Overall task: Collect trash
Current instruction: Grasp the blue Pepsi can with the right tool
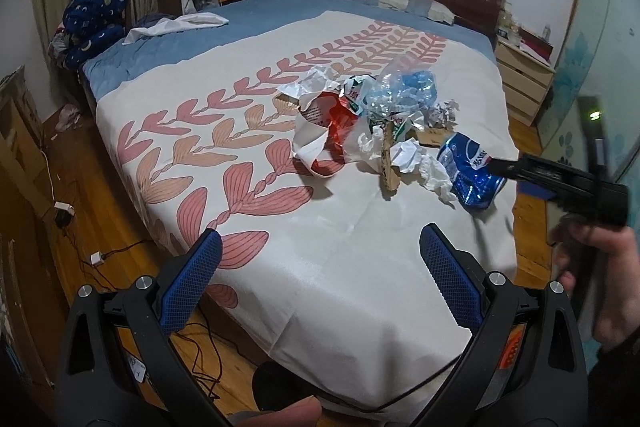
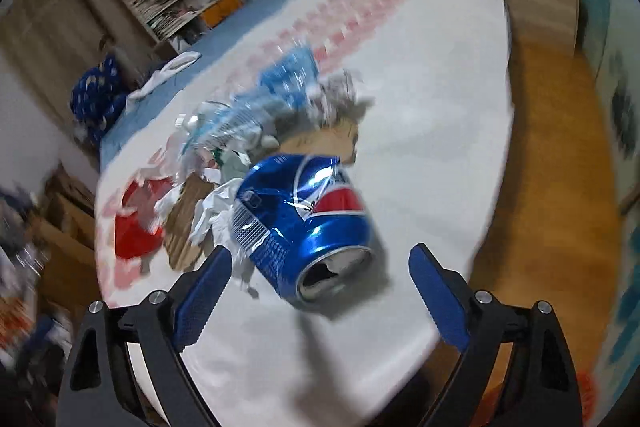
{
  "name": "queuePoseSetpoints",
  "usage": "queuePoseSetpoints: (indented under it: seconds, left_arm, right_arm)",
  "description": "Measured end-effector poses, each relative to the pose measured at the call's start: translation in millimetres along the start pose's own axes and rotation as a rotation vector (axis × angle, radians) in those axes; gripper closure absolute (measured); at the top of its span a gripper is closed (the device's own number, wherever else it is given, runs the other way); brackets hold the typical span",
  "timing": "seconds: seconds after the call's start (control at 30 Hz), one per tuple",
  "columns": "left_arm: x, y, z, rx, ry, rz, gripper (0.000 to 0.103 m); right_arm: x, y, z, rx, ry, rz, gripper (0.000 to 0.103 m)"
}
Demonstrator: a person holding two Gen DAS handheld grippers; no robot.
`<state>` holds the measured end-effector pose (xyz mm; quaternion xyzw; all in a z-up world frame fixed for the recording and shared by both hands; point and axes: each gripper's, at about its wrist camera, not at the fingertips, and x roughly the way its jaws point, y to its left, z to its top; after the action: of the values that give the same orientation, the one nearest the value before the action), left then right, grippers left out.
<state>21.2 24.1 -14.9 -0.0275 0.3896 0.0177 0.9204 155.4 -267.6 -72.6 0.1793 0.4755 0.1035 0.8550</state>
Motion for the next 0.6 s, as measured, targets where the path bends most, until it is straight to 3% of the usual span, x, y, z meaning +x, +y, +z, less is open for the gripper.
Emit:
queuePoseSetpoints:
  seconds: [0.1,0.13,0.27,0.47,0.6]
  left_arm:
    - [4.6,2.0,2.7,-0.009,0.005,0.002,0.005]
    - [6.2,1.8,3.4,-0.009,0.009,0.003,0.005]
    - [11.4,-1.1,5.6,-0.006,0.014,0.0,0.005]
    - [15.8,-7.9,7.2,0.0,0.02,-0.008,0.005]
    - [17.2,-15.0,6.9,0.005,0.023,-0.015,0.005]
  right_arm:
    - [39.3,-10.7,3.7,0.084,0.072,0.009,0.016]
    - [48.1,-12.7,3.4,0.097,0.089,0.008,0.027]
    - [58.1,-23.5,5.2,0.141,0.061,0.061,0.047]
    - [39.7,-30.4,9.6,0.141,-0.011,0.072,0.048]
    - [1.1,-24.0,8.8,0.087,-0.09,0.082,0.047]
